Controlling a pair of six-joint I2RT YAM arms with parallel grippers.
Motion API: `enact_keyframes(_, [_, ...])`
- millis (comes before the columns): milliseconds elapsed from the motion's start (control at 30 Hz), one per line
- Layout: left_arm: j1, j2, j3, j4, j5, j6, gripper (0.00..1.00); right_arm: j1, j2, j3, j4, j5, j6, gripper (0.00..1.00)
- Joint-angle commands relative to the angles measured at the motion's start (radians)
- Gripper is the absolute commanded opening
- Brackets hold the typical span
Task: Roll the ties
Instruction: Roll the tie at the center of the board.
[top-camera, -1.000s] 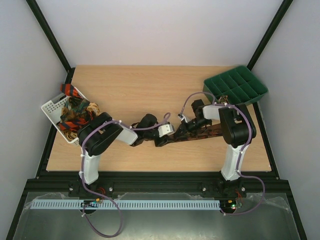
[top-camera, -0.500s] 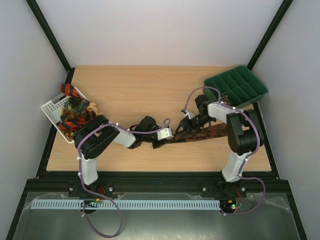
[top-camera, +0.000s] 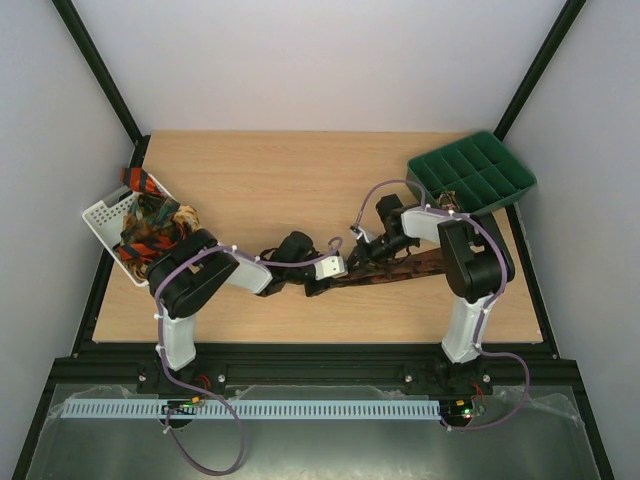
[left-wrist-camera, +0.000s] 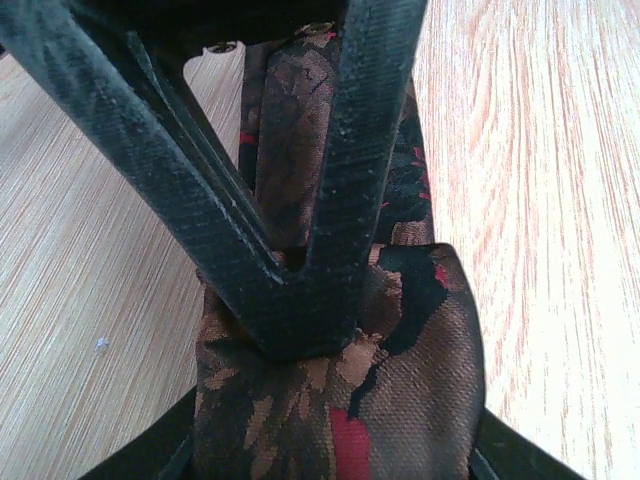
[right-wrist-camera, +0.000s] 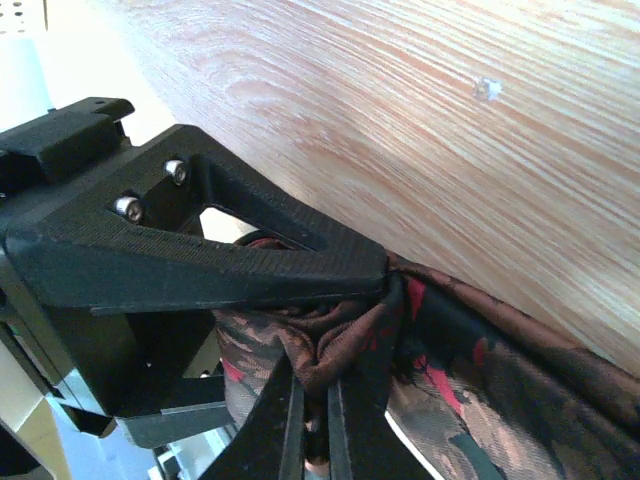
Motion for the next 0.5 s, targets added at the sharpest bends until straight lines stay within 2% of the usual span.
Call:
enact_keyframes(0, [0.005, 0.030, -0.014, -0.149, -0.026, 0.032, 0.43, -0.009, 0.016, -0.018, -0.027, 0.139, -0.051, 0.01])
enact_keyframes(67, [0.018, 0.018, -0.013, -0.144, 0.007, 0.021, 0.48, -0.019, 0.012, -0.037, -0.022, 0.183, -0.074, 0.01])
enact_keyframes(233, [0.037, -0.053, -0.032, -0.081, 0.106, -0.030, 0.69, -0.035, 0.017, -0.094, 0.032, 0.317, -0.112, 0.01])
enact_keyframes(367, [0.034, -0.059, -0.027, -0.036, 0.144, -0.108, 0.74, -0.037, 0.027, -0.121, 0.073, 0.386, -0.108, 0.01])
enact_keyframes(467, [0.027, -0.031, -0.018, 0.007, 0.143, -0.159, 0.76, -0.036, 0.028, -0.134, 0.091, 0.374, -0.090, 0.01])
